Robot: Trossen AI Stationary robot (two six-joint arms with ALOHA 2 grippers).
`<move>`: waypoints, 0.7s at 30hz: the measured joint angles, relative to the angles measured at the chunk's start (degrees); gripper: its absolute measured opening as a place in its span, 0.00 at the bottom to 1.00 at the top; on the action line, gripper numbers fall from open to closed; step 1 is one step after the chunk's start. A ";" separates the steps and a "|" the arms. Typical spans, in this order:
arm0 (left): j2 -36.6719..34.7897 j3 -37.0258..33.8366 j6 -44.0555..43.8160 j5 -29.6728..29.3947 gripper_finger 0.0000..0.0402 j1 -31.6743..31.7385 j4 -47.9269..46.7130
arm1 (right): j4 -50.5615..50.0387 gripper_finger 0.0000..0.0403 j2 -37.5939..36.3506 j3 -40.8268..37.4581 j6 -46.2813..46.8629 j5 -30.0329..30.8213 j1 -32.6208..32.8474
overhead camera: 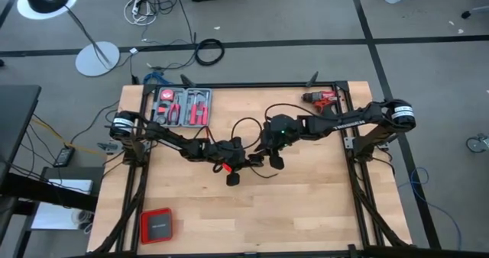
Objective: Coil cords
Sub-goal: Coil the black wire on the spool
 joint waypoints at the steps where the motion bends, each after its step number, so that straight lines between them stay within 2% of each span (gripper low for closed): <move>1: 0.00 0.00 0.00 -0.08 0.02 0.00 0.15 | 0.86 0.19 0.60 0.04 0.15 0.05 0.17; 7: -0.02 0.00 -0.07 -0.21 0.02 0.00 0.39 | 2.42 0.19 4.48 0.00 1.08 2.76 0.79; 15: 0.00 -0.02 -0.02 -1.81 0.02 -0.02 0.11 | 4.01 0.19 6.09 0.02 2.56 2.04 0.77; 18: 0.00 -0.02 -0.04 -2.77 0.02 -0.02 -0.14 | 3.94 0.15 6.38 0.07 2.68 3.05 0.77; 21: 0.00 -0.02 -0.19 -3.56 0.02 -0.04 -0.69 | 3.59 0.05 6.40 0.07 2.66 3.65 0.96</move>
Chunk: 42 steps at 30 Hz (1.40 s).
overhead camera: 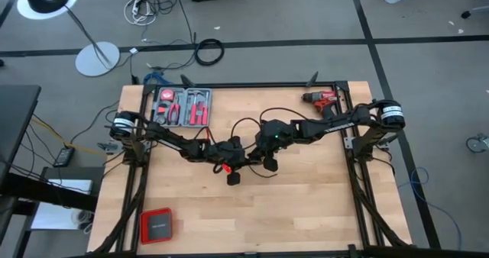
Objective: Coil cords
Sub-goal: Coil the black wire on the spool
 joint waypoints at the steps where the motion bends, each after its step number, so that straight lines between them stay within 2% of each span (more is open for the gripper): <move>1: 0.00 0.00 -0.04 -0.02 0.02 0.00 -0.34 | 0.03 0.03 0.00 0.00 -0.29 0.38 0.20; 5: 0.00 0.00 -1.26 0.00 0.03 0.13 -0.77 | 0.13 0.01 0.02 -0.19 -0.15 2.49 0.64; 12: -0.03 0.02 -1.31 -1.41 0.13 0.11 -0.76 | 2.28 0.01 0.07 -3.58 2.76 2.40 1.10; 18: -0.23 0.02 -1.42 -2.67 0.15 0.17 -0.98 | 2.38 0.00 0.19 -4.04 2.39 6.19 2.48; 28: -7.16 0.04 -2.40 -4.16 0.15 0.26 -10.74 | 6.10 0.00 0.15 -4.04 1.77 7.73 2.44; 34: -7.23 0.07 -5.90 -3.58 0.15 -0.15 -14.99 | 5.89 0.00 0.15 -4.04 3.25 8.16 2.20; 37: -7.20 0.06 -7.63 -4.76 0.15 -1.65 -20.17 | 6.30 0.00 0.15 -4.02 3.21 8.93 2.37; 42: -7.19 -1.65 -13.89 -5.90 0.15 -4.67 -20.66 | 7.52 0.00 0.15 -4.02 2.77 10.16 2.35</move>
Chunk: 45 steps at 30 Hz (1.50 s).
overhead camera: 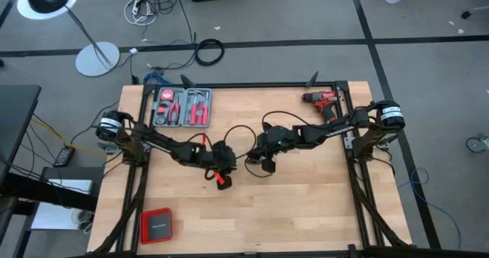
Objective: Coil cords
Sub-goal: Coil the black wire on the spool
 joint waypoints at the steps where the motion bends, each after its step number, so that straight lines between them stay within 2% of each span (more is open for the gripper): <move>1: 0.04 -0.27 -2.13 0.02 0.15 -0.14 -0.24 | 0.13 0.00 0.00 0.00 -0.01 0.10 -0.03; 5: 0.04 -0.70 -10.13 0.23 0.15 -0.38 0.83 | 0.43 0.00 0.00 0.00 -0.05 0.10 0.04; 9: 1.01 -0.73 -14.47 0.37 0.15 -0.43 4.94 | 0.70 0.00 0.00 0.00 0.65 -0.04 0.13; 14: 4.60 -0.73 -15.30 0.87 0.15 -0.47 11.97 | 1.90 0.00 -0.04 0.00 1.53 -1.15 0.17; 21: 6.42 0.61 -15.80 2.22 0.15 -0.54 12.25 | 9.37 0.00 -0.11 -4.21 1.96 -1.69 -0.54; 26: 6.44 0.58 -15.39 -2.70 0.15 -0.12 11.75 | 13.29 0.00 -0.11 -6.76 4.45 -2.71 -1.58; 32: 6.42 0.59 -15.69 -4.65 0.15 0.56 11.32 | 17.28 0.00 -0.11 -8.38 6.56 -2.99 -1.51; 42: 6.42 0.60 -14.30 5.24 0.15 0.64 11.16 | 14.63 0.00 -0.11 -8.48 6.99 -2.30 -1.55; 45: 6.42 0.60 -14.36 6.17 0.15 0.64 12.32 | 14.82 0.00 -0.11 -8.48 7.00 -2.10 -1.55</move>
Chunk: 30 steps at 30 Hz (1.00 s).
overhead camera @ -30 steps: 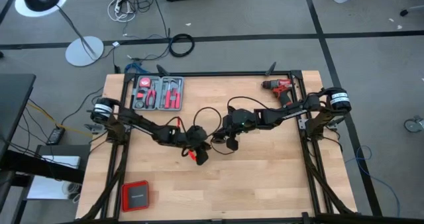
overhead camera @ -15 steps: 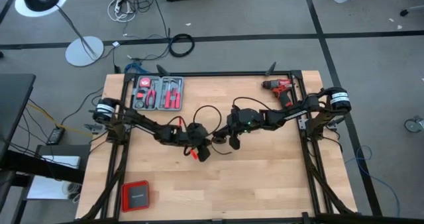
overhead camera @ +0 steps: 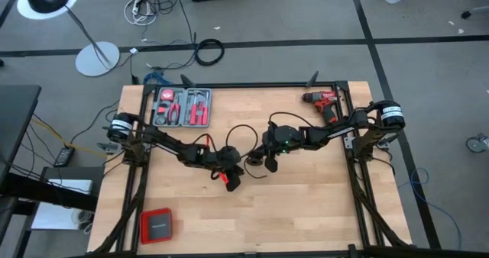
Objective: Coil cords
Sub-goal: Coil the black wire on the spool
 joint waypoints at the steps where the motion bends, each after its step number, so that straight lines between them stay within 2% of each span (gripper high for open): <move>1: 0.00 0.00 -0.14 0.02 0.15 0.00 0.63 | -0.08 0.00 0.00 0.00 0.00 0.31 0.00; 9: 0.00 0.00 -8.86 -1.04 0.15 1.07 0.18 | -0.11 0.00 0.00 0.00 -1.46 2.31 0.98; 18: 0.00 0.01 -9.51 -1.01 0.15 2.39 0.96 | -0.15 0.00 0.00 0.00 -1.78 2.93 1.33; 25: 0.00 0.00 -9.24 3.93 0.15 3.06 1.79 | -0.15 0.00 0.00 0.00 -1.91 2.89 1.33; 30: 0.00 0.00 -9.37 1.90 0.15 3.44 1.95 | 0.41 0.00 0.02 0.00 -3.01 2.48 1.33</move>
